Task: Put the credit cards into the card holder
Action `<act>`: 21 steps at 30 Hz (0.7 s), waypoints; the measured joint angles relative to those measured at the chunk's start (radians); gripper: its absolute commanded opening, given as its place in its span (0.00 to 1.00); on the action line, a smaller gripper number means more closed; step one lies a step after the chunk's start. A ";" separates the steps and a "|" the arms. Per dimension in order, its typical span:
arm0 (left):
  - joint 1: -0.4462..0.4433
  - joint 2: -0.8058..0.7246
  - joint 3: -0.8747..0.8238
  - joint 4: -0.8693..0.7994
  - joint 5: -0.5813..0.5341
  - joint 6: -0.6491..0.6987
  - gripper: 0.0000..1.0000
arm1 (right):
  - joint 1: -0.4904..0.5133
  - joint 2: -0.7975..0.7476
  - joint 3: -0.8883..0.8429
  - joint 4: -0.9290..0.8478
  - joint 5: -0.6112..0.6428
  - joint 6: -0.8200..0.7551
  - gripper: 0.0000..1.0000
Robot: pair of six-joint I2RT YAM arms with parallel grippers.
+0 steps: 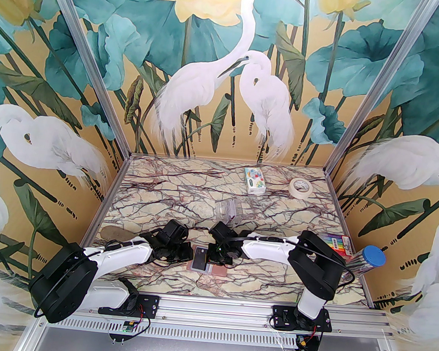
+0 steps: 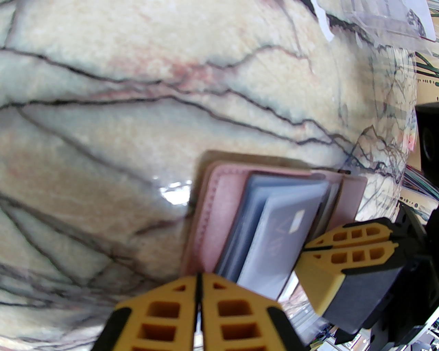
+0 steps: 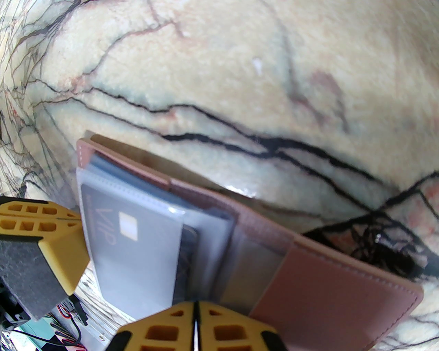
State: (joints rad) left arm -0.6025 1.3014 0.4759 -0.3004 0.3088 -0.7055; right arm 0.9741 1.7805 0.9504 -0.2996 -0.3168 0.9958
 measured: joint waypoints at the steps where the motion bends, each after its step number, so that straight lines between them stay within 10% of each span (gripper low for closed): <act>1: 0.000 -0.003 0.000 0.000 0.000 0.000 0.12 | -0.001 0.000 0.000 0.000 -0.001 0.002 0.09; 21: -0.014 -0.165 -0.002 -0.101 -0.034 -0.012 0.38 | -0.006 0.007 -0.007 0.018 -0.016 0.006 0.09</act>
State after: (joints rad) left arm -0.6167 1.1362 0.4744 -0.4011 0.2745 -0.7177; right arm 0.9684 1.7878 0.9432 -0.2821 -0.3328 1.0019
